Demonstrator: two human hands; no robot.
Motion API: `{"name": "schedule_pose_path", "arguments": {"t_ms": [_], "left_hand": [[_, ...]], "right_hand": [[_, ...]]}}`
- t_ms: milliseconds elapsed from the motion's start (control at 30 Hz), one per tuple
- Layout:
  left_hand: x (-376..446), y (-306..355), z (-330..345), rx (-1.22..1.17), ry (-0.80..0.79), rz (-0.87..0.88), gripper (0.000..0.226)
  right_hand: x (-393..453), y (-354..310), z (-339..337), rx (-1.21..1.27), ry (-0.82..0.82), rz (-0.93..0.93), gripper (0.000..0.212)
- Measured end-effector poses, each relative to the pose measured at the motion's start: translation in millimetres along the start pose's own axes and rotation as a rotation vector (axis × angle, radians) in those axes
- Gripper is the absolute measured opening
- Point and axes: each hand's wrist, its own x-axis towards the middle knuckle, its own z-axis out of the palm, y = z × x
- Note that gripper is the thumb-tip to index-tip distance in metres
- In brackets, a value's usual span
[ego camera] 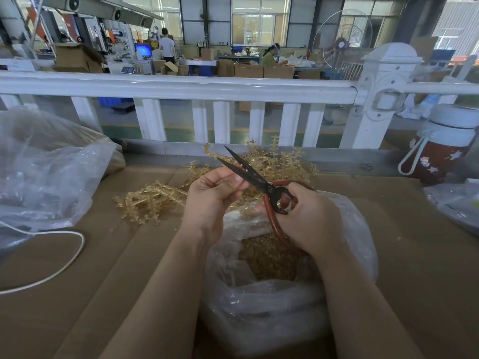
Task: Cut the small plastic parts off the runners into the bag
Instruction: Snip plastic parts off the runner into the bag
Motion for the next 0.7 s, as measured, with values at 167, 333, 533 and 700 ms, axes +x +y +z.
{"name": "schedule_pose_path", "arguments": {"t_ms": [167, 333, 533, 700], "left_hand": [[-0.7, 2.2, -0.1, 0.038, 0.001, -0.003, 0.012], [-1.7, 1.7, 1.7, 0.172, -0.020, 0.049, 0.018], [-2.2, 2.1, 1.4, 0.170, -0.037, 0.056, 0.020], [-1.6, 1.9, 1.0, 0.159, -0.025, 0.059, 0.022]], "right_hand": [[0.9, -0.2, -1.2, -0.012, -0.006, 0.007, 0.051], [-0.5, -2.7, -4.9, -0.015, 0.027, -0.022, 0.048], [-1.2, -2.4, -5.8, -0.037, 0.040, -0.019, 0.045], [-0.2, -2.9, -6.6, -0.030, 0.018, -0.009, 0.041]]}}
